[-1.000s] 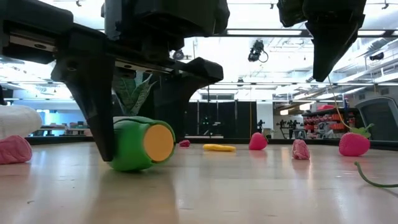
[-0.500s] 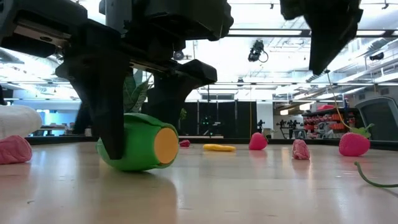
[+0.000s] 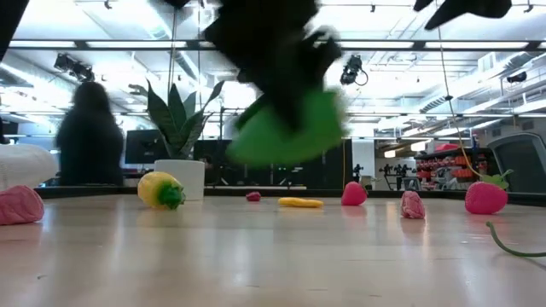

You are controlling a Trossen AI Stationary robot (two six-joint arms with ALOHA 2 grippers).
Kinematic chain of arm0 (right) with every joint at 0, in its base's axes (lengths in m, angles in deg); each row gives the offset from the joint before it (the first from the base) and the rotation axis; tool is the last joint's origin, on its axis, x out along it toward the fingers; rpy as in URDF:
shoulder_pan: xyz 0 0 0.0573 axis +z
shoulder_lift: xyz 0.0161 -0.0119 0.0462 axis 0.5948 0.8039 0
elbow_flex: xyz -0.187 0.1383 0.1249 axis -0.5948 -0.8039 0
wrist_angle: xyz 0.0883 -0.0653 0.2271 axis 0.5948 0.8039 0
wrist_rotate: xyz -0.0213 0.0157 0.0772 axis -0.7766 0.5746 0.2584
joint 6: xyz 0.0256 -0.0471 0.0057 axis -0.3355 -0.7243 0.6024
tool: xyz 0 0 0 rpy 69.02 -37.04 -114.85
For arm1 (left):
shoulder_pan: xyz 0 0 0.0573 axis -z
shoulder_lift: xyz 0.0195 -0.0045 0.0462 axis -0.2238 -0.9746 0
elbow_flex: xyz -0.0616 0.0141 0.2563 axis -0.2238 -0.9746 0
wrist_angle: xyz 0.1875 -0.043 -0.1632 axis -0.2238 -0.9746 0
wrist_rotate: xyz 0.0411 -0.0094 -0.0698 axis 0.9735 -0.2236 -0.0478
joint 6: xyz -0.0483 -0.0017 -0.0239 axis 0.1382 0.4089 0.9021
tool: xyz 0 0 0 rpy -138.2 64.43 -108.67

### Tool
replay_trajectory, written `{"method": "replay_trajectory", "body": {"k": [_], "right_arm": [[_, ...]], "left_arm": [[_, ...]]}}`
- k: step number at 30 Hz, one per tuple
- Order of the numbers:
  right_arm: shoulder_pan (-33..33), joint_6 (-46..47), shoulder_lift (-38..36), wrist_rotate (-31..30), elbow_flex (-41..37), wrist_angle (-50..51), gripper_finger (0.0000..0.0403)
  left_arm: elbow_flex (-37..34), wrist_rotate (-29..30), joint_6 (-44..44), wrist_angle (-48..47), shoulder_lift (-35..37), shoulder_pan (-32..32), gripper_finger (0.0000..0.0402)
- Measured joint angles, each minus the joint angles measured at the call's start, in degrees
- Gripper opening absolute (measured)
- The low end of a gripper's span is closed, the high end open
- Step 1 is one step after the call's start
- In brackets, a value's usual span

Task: Pick and placing Produce into tupperware
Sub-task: Put the green corn into the white basket

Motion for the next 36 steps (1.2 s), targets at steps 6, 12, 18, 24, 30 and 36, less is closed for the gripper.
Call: {"method": "replay_trajectory", "body": {"k": [6,12,18,24,30,36], "right_arm": [[0.0,-4.2,-8.2,-6.1,0.0,0.2,0.0201],[0.0,-9.1,-13.0,-11.5,0.0,0.2,0.0199],[0.0,-9.5,-14.6,-15.2,0.0,1.7,0.0199],[0.0,-9.5,-14.7,-16.8,0.0,4.4,0.0199],[0.0,-9.6,-14.7,-17.8,0.0,6.6,0.0199],[-0.1,-10.0,-14.7,-19.3,0.0,9.6,0.0199]], "left_arm": [[9.6,0.2,-5.7,4.2,0.0,-4.5,0.0213],[13.6,0.4,-4.2,14.5,0.0,-9.4,0.0225],[13.9,-0.5,0.9,33.2,-0.9,-10.6,0.0220],[13.9,-2.2,10.5,48.7,-5.7,-10.1,0.0223],[13.8,-2.4,15.5,65.2,-12.3,-8.3,0.0223],[18.8,-5.3,15.2,70.8,-19.2,-6.6,0.0223]]}}
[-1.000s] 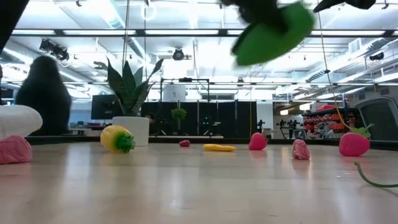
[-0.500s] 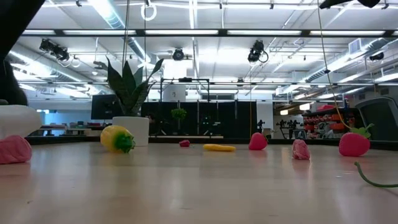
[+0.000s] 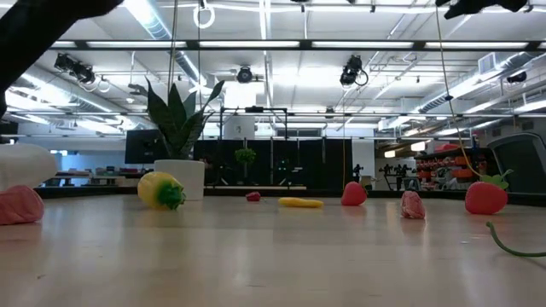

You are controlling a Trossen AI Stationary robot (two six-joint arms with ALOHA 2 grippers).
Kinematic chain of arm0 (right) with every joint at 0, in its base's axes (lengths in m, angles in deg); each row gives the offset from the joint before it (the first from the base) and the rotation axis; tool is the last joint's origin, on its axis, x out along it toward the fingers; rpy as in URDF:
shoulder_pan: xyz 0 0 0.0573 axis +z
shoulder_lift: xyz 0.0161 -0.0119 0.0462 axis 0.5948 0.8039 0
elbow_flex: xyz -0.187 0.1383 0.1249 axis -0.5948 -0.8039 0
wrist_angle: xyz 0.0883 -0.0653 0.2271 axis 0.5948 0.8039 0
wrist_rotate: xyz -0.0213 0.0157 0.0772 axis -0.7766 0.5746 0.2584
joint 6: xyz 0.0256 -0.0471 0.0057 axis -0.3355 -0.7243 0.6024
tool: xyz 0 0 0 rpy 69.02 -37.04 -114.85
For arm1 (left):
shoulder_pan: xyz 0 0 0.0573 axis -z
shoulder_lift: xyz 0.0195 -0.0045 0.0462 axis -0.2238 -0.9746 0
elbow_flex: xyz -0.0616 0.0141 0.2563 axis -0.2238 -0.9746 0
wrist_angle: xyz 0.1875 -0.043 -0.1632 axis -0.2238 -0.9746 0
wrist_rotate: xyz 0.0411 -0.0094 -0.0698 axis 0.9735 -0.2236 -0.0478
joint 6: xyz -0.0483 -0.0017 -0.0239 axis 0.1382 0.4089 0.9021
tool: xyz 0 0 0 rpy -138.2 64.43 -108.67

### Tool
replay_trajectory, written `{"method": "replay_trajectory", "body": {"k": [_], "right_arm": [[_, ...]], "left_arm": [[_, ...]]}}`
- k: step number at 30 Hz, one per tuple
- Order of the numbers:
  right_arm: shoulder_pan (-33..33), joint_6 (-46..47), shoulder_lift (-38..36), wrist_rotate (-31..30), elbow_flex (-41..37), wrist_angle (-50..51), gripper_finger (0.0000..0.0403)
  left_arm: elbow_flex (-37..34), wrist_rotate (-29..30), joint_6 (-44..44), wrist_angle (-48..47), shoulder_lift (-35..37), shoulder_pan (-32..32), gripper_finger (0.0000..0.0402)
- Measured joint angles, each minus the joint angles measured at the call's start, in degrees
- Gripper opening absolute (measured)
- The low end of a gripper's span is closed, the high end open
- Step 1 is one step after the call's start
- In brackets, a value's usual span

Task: Pick and placing Produce into tupperware
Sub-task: Put the green corn into the white basket

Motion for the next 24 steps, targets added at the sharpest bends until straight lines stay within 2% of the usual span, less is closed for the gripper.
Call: {"method": "replay_trajectory", "body": {"k": [3,7,9,13,17,24], "right_arm": [[-0.3,0.0,0.0,0.0,0.0,0.2,0.0199],[-0.4,0.0,0.0,0.1,0.0,0.2,0.0199],[-0.4,-0.3,0.0,0.6,0.0,0.2,0.0199],[-0.4,-0.5,0.0,1.7,0.0,0.4,0.0199],[-0.4,-0.5,0.0,2.1,0.0,1.5,0.0199],[-0.4,-0.5,0.0,2.1,0.0,1.6,0.0199]], "left_arm": [[5.1,-2.6,0.4,-0.7,-4.4,0.3,0.0223],[11.3,-2.8,0.7,-3.6,-9.9,0.9,0.0223],[9.9,-2.8,0.8,-1.5,-10.1,1.1,0.0223],[9.8,-2.7,-0.1,-6.9,-10.0,1.4,0.0224],[9.7,-2.6,-4.7,-10.5,-10.0,2.0,0.0222],[9.7,-4.0,-3.3,-11.6,-10.9,2.7,0.0227]]}}
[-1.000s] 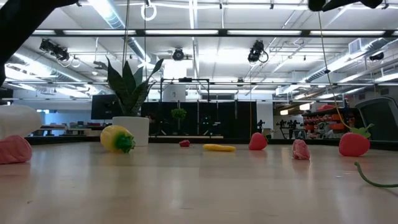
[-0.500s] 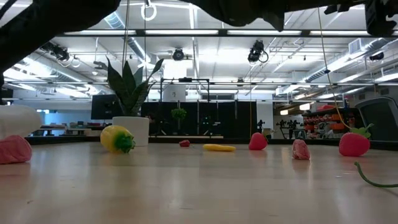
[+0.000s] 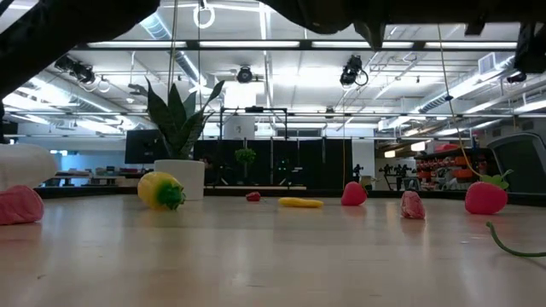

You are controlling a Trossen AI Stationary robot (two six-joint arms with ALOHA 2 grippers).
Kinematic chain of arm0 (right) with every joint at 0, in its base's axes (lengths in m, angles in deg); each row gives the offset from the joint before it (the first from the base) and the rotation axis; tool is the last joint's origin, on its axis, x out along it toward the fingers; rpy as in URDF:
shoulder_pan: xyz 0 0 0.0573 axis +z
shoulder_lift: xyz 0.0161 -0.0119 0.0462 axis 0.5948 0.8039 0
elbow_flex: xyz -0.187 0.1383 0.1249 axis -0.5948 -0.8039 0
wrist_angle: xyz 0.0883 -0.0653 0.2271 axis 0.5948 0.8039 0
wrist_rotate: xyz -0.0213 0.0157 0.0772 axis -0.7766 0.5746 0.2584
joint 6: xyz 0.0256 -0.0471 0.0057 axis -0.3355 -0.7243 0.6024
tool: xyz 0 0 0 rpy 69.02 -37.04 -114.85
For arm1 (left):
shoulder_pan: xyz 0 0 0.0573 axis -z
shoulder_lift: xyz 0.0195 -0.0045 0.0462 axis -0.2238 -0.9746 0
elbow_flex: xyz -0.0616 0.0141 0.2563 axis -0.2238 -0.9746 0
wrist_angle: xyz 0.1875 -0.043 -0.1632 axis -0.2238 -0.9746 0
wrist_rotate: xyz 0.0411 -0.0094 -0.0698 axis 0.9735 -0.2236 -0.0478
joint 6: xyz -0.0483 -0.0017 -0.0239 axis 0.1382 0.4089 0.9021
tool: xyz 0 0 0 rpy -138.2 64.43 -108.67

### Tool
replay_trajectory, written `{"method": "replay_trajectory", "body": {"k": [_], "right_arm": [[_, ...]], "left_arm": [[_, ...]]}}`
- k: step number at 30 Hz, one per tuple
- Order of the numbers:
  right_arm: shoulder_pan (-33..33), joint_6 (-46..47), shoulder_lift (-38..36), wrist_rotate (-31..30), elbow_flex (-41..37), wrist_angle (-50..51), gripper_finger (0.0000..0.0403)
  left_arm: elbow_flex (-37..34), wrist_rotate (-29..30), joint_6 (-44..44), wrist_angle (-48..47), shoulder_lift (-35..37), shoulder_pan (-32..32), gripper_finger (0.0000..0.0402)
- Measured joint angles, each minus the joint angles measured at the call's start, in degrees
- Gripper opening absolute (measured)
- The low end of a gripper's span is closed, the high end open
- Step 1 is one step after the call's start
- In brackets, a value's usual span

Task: Pick and placing Produce into tupperware
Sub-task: Put the green corn into the white basket, then put the right red strawberry into the white basket

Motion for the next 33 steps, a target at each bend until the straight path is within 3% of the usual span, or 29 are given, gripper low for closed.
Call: {"method": "replay_trajectory", "body": {"k": [13,26,33], "right_arm": [[0.0,0.0,0.0,0.6,0.0,0.0,0.0199],[0.0,0.0,0.0,1.6,0.0,0.0,0.0199],[0.0,0.0,0.0,2.2,0.0,0.0,0.0199]], "left_arm": [[0.0,0.1,-1.4,-2.3,-1.7,0.3,0.0229],[0.0,0.1,-2.0,-5.4,-1.6,-0.4,0.0277],[0.7,0.1,-1.9,-5.7,-0.8,-0.3,0.0279]]}}
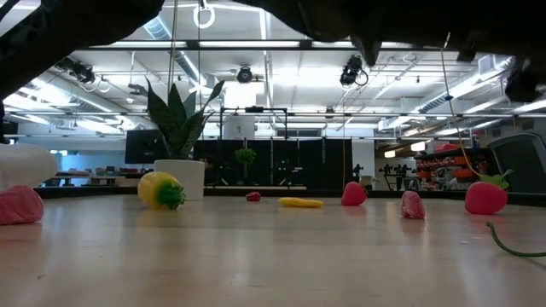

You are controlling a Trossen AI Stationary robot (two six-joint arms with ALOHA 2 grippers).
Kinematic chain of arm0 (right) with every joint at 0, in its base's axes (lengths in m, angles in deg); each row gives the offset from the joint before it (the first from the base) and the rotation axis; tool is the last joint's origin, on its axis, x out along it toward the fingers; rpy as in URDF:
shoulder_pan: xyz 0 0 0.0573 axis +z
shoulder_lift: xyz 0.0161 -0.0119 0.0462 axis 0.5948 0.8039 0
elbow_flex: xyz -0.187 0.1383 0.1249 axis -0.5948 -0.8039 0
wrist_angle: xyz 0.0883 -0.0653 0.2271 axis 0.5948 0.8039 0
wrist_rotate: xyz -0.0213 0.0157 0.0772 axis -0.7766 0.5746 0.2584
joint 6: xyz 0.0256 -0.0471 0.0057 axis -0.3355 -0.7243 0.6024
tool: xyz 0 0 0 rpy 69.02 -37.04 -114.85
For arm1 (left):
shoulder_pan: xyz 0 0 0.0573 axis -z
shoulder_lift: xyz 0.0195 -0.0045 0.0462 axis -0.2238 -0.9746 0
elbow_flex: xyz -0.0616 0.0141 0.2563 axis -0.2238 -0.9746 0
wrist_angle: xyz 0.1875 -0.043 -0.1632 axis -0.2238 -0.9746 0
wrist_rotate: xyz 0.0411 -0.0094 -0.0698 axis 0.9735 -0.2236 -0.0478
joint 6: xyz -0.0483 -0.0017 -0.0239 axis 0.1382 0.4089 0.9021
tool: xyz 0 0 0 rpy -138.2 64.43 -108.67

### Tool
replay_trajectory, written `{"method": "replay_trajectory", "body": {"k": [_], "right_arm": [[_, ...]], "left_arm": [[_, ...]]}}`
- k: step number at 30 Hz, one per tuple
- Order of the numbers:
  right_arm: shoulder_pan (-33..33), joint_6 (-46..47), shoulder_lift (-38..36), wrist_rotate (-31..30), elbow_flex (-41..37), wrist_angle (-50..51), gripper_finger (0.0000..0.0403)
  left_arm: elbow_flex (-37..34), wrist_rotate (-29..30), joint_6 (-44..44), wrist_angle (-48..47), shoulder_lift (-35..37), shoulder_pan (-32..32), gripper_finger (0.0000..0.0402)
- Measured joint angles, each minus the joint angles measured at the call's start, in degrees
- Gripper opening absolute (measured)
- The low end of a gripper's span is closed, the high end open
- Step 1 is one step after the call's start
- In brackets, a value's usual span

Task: Pick and placing Produce into tupperware
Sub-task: Put the right red strawberry into the white basket

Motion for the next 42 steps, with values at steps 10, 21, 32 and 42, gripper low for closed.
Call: {"method": "replay_trajectory", "body": {"k": [10,21,32,42], "right_arm": [[0.0,-2.4,0.0,3.9,0.0,0.0,0.0199],[0.1,-3.0,0.0,20.2,0.0,0.0,0.0198],[5.4,-6.3,2.8,49.7,0.0,0.6,0.0164],[13.4,-27.8,19.2,52.2,0.0,0.8,0.0178]], "left_arm": [[0.8,0.6,-2.0,-2.2,6.1,-1.5,0.0272],[0.7,9.9,-1.6,-29.9,20.1,-5.3,0.0244],[0.7,17.2,5.0,-55.0,33.4,-7.3,0.0070],[0.7,26.7,9.3,-66.5,41.2,-7.4,0.0035]]}}
